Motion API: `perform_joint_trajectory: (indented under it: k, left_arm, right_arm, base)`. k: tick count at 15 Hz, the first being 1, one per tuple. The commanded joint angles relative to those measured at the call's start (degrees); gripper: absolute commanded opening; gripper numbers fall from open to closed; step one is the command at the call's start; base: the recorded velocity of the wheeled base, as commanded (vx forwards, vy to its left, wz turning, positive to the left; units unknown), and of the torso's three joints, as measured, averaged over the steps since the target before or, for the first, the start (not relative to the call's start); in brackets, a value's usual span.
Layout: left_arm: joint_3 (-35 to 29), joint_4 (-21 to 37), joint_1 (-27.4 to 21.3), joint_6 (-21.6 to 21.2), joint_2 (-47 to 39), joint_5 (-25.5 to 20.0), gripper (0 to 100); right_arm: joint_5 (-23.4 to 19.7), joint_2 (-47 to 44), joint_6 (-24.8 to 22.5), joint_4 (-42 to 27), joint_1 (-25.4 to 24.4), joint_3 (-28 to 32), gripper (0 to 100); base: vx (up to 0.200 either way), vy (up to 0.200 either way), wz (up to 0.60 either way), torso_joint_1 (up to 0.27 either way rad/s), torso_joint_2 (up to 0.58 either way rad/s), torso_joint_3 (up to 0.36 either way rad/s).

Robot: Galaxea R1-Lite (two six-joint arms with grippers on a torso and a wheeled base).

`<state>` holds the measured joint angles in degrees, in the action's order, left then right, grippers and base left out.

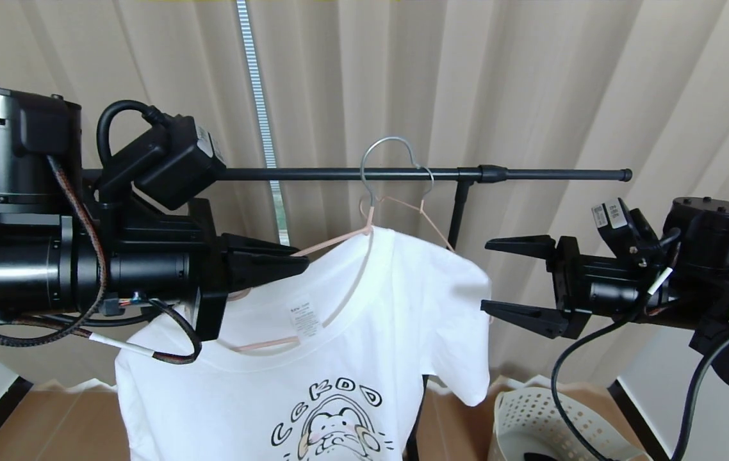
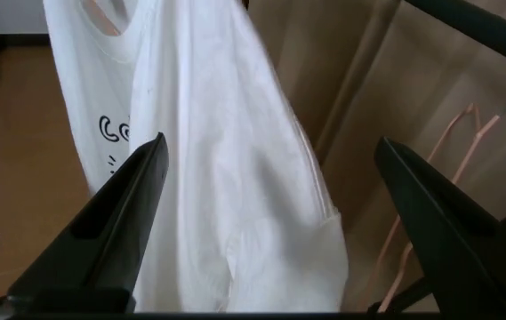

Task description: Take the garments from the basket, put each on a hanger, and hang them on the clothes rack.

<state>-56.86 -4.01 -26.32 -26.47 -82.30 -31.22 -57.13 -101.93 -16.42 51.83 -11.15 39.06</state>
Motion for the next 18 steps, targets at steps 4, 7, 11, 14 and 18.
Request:
perform_joint_trajectory:
  k: [4, 7, 11, 14, 18]
  left_arm:
    - [-0.1, 0.0, 1.6, 0.0, 1.5, 0.0, 0]
    - [0.4, -2.0, 1.6, 0.1, 2.0, 0.0, 0]
    - [1.7, -2.1, 1.6, 0.0, 3.6, -0.1, 0]
    - [1.7, -2.1, 1.8, 0.1, 4.5, -0.1, 0]
    - [2.2, -2.1, 2.1, 0.1, 5.9, 0.0, 0]
  right_arm:
    - [0.0, -4.2, -2.0, 0.0, 0.5, 0.6, 100]
    - [0.0, -6.9, -3.1, 0.0, 0.4, 1.2, 100]
    - [0.3, -8.6, -3.5, 0.0, 0.5, 2.2, 100]
    - [0.3, -9.6, -4.5, 0.0, 0.9, 2.2, 100]
    - [0.3, -11.2, -6.9, -0.1, 1.8, 2.5, 100]
  base:
    - [0.000, 0.000, 0.00, 0.000, 0.00, 0.000]
    - [0.000, 0.000, 0.00, 0.000, 0.00, 0.000]
    - [0.000, 0.000, 0.00, 0.000, 0.00, 0.000]
    - [0.000, 0.000, 0.00, 0.000, 0.00, 0.000]
    - [0.000, 0.000, 0.00, 0.000, 0.00, 0.000]
